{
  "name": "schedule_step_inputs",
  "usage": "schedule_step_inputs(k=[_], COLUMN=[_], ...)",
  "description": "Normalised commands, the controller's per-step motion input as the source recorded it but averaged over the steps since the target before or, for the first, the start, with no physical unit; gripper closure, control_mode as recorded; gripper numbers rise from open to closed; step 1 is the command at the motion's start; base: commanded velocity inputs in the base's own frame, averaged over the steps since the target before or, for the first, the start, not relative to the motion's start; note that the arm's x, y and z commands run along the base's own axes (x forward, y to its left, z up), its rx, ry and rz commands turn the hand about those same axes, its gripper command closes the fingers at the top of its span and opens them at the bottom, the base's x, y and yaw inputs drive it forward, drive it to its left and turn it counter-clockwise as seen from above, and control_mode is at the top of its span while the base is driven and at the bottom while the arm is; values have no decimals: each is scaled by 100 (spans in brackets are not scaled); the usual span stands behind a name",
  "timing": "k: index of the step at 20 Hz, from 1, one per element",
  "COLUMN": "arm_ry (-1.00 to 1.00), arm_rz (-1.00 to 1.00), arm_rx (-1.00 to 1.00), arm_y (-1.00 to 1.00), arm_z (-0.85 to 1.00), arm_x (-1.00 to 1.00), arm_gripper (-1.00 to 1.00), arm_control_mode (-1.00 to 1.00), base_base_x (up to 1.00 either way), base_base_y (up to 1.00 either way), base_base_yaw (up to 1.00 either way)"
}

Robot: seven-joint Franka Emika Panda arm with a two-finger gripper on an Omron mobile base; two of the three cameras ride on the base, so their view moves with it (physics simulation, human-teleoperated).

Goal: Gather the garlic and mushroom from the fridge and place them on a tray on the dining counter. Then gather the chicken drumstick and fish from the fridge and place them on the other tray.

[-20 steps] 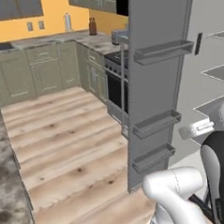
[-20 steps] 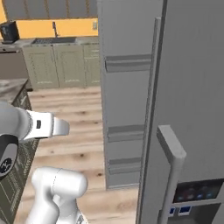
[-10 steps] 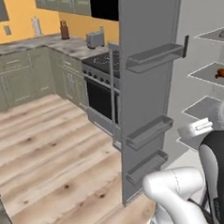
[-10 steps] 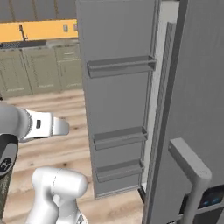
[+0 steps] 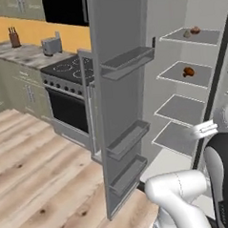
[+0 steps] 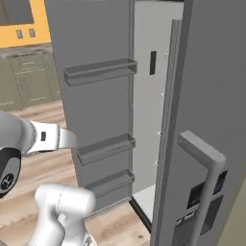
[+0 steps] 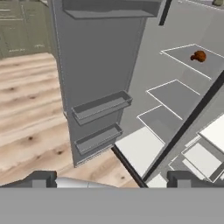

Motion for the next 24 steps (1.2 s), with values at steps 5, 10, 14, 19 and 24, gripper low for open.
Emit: schedule_step_inputs(k=[5,10,14,19,24], arm_ry=[0,0,0,0,0], arm_rz=[0,0,0,0,0], arm_rx=[0,0,0,0,0], arm_y=[0,0,0,0,0], arm_z=[0,0,0,0,0], arm_x=[0,0,0,0,0], arm_gripper=[-100,-100,-100,-100,-100], arm_control_mode=[100,100,100,100,100], base_base_x=[6,1,23,47,50], base_base_y=[11,11,25,35,30], base_base_yaw=[-48,-49,-49,-43,-39])
